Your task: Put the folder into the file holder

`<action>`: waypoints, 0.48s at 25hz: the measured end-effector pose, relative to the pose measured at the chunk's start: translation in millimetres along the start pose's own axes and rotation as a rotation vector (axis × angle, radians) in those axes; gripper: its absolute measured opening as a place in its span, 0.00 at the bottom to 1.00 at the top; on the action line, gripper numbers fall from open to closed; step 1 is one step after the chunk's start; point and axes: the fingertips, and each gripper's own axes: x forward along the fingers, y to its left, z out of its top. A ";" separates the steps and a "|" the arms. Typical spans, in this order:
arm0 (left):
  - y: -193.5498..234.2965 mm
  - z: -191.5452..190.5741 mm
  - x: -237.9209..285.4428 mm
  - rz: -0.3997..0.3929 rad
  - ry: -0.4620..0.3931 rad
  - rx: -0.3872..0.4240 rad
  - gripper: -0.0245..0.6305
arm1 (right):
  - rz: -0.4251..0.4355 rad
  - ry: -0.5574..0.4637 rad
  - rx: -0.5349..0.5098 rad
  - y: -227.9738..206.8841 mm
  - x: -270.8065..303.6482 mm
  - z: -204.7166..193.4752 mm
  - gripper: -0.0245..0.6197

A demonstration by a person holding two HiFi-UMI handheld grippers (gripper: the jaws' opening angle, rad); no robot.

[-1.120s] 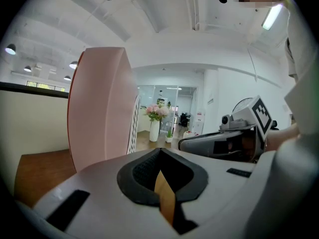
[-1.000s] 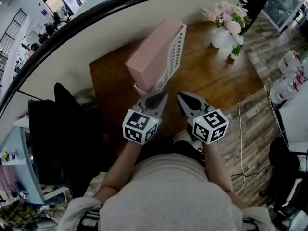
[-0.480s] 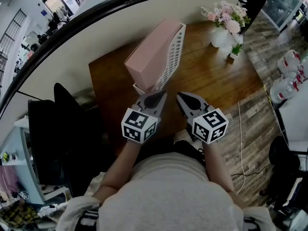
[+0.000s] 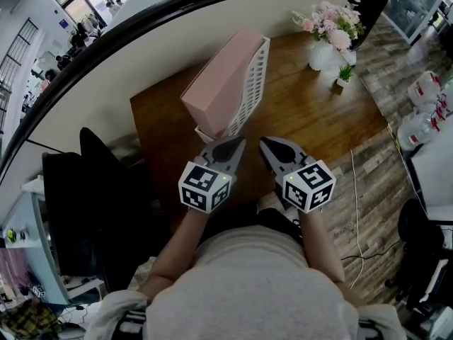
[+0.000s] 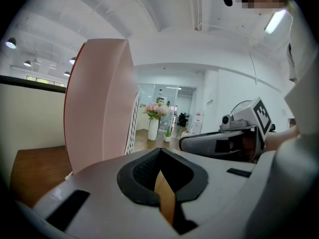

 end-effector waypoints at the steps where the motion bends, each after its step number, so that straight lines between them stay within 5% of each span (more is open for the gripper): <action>1: 0.0 -0.3 -0.3 -0.001 0.000 -0.002 0.06 | 0.000 0.003 -0.006 0.5 0.2 -0.4 0.05; 12: 1.6 3.6 0.5 -0.008 -0.013 -0.027 0.06 | 0.014 0.014 -0.015 0.0 1.8 -0.2 0.05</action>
